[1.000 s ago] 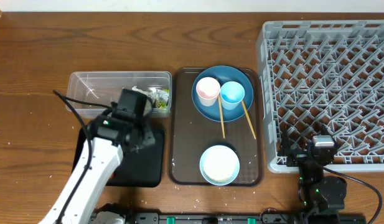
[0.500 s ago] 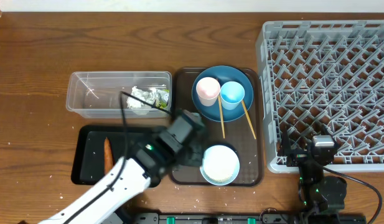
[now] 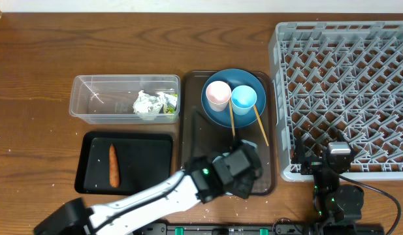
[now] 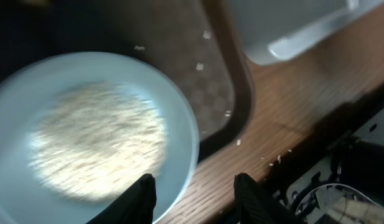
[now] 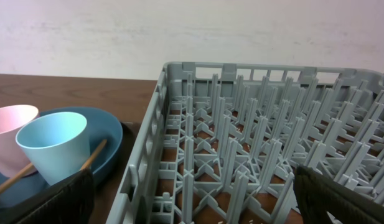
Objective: Sort waste into correct bins and load items into the dishwasher rack
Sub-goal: 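Reach left gripper to the light-blue rice bowl and grasp its rim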
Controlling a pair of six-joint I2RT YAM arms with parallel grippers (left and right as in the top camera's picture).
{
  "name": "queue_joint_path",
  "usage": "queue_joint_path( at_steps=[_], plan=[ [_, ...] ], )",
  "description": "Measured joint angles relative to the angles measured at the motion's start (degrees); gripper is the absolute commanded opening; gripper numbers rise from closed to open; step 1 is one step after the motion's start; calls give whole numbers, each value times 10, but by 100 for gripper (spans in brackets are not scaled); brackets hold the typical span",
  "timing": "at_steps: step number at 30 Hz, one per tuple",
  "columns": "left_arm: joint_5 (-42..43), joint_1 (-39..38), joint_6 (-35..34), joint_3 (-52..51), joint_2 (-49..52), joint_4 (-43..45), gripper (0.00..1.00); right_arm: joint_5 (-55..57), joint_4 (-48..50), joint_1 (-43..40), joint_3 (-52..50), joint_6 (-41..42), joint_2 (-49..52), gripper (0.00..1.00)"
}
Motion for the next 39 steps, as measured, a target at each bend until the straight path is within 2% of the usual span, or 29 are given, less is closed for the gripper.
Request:
queue_joint_path(
  at_steps=[16,21,25,28,34,39],
  plan=[
    [-71,-26,0,0,106,45,43,0,0,0,0,0,0,99],
    [-76,-29,-2,0,128,49,25,0,0,0,0,0,0,99],
    [-86,-30,1,0,128,48,19,0,0,0,0,0,0,99],
    [-103,-30,0,0,126,37,6,0,0,0,0,0,0,99],
    [-169,-31,3,2,83,-19,6,0,0,0,0,0,0,99],
    [-191,-31,2,2,60,-61,6,0,0,0,0,0,0,99]
  ],
)
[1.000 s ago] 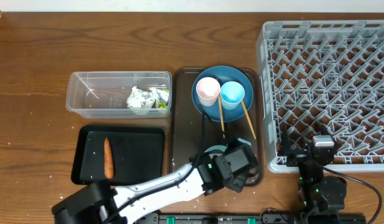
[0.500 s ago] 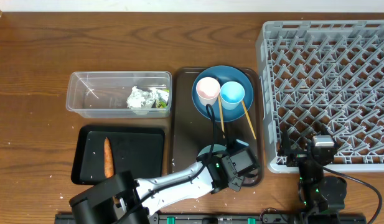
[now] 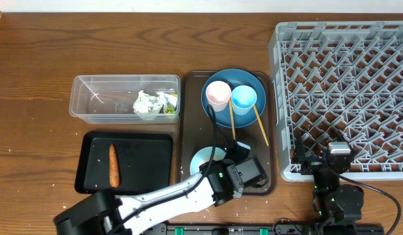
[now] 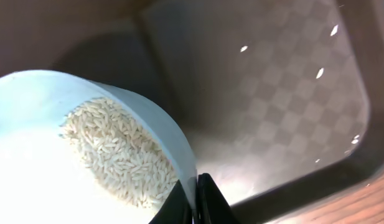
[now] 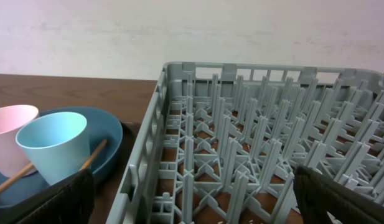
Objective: Sort waste into correct bins and load items into the dishwasher rack
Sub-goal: 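Reach left gripper to the light-blue rice bowl and grasp its rim, then lift rice bowl with left gripper and tip rice onto the black tray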
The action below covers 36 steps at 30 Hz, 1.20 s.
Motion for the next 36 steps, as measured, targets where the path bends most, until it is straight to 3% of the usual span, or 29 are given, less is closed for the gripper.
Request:
queue_joint_path(
  at_steps=[10,18,36],
  plan=[
    [-40,7,15,0,-118,-84,6,0,0,0,0,0,0,99],
    [-31,108,33,0,-217,-165,6,0,0,0,0,0,0,99],
    [287,484,193,0,-288,-221,6,0,0,0,0,0,0,99]
  ],
)
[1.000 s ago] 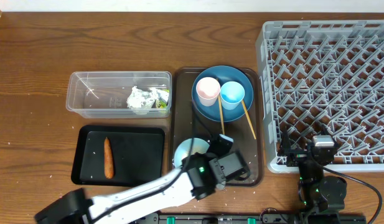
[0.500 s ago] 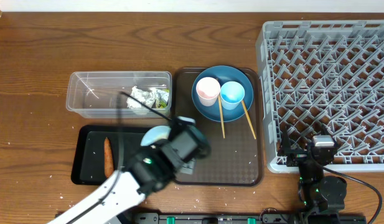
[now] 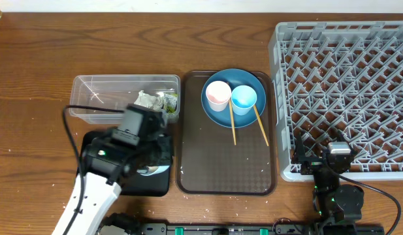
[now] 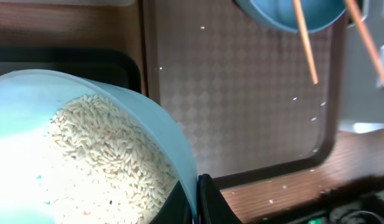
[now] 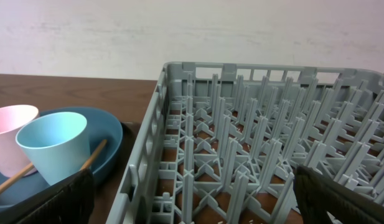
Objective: Sort waste into correct bins and load items into the dishwasher rack
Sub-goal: 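Lift rice bowl with left gripper and tip rice onto the black tray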
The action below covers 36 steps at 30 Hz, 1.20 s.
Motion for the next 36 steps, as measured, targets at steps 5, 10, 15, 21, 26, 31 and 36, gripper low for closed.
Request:
queue_joint_path(
  at_steps=[5,10,15,21,26,31,36],
  plan=[
    [74,92,47,-11,0,0,6,0,0,0,0,0,0,99],
    [140,173,92,-27,0,0,6,0,0,0,0,0,0,99],
    [205,254,132,-48,0,7,6,0,0,0,0,0,0,99],
    [316,358,189,-88,0,8,6,0,0,0,0,0,0,99],
    [381,426,225,-103,0,9,6,0,0,0,0,0,0,99],
    [409,455,241,-106,0,8,6,0,0,0,0,0,0,99],
    [436,457,248,-106,8,6,6,0,0,0,0,0,0,99]
  ],
)
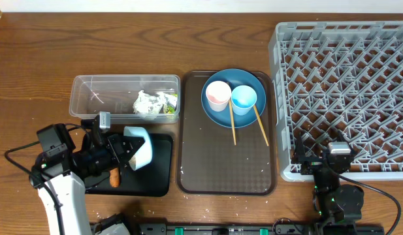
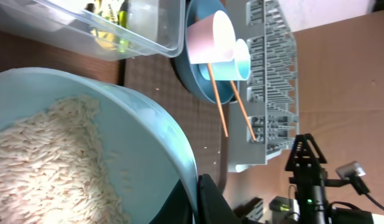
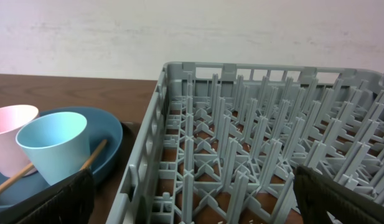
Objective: Sort waste into correct bins and load items into the dishwasher rack
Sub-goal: 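Lift rice bowl with left gripper and tip rice onto the black tray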
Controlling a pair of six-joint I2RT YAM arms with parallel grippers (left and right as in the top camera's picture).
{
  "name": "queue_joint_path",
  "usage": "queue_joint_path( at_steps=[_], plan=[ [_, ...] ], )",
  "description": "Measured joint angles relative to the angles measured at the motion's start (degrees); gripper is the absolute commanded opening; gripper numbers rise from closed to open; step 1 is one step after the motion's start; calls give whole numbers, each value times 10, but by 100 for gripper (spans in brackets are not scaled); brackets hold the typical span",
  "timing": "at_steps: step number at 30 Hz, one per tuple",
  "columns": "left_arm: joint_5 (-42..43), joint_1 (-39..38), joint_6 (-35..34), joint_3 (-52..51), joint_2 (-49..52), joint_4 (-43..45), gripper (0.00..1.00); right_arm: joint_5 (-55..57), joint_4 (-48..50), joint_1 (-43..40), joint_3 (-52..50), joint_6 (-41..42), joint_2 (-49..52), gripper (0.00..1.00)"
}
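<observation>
My left gripper (image 1: pixel 125 154) is shut on the rim of a light blue bowl (image 1: pixel 140 148), which it holds tipped on its side over the black tray (image 1: pixel 159 176). White rice (image 2: pixel 48 155) lies inside the bowl, and the left fingers (image 2: pixel 207 198) pinch its edge. An orange carrot (image 1: pixel 114 177) lies on the black tray, partly hidden by the arm. On the blue plate (image 1: pixel 214 111) stand a pink cup (image 1: pixel 218 94) and a blue cup (image 1: pixel 243 98), with two chopsticks (image 1: pixel 232 124) beside them. My right gripper (image 3: pixel 192 202) stands open at the front edge of the grey dishwasher rack (image 1: pixel 348 78).
A clear plastic bin (image 1: pixel 103 98) holding crumpled wrappers (image 1: pixel 149 102) stands behind the black tray. The brown serving tray (image 1: pixel 227 163) lies between the black tray and the rack. Grains of rice are scattered on the wooden table (image 1: pixel 31 59).
The left arm now reaches in from the far left, and the bowl has gone from nearly level over the black tray to tipped on its side. The right arm has not moved.
First my left gripper stood open over the rice bowl at the front of the brown tray. Then it was shut on the bowl's rim. Then the bowl was over the black tray, and now it is tipped there with rice still inside.
</observation>
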Motion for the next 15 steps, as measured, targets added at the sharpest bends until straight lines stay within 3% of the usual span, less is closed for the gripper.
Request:
queue_joint_path(
  at_steps=[15],
  plan=[
    [107,0,26,0,122,-41,6,0,0,0,0,0,0,99]
  ],
)
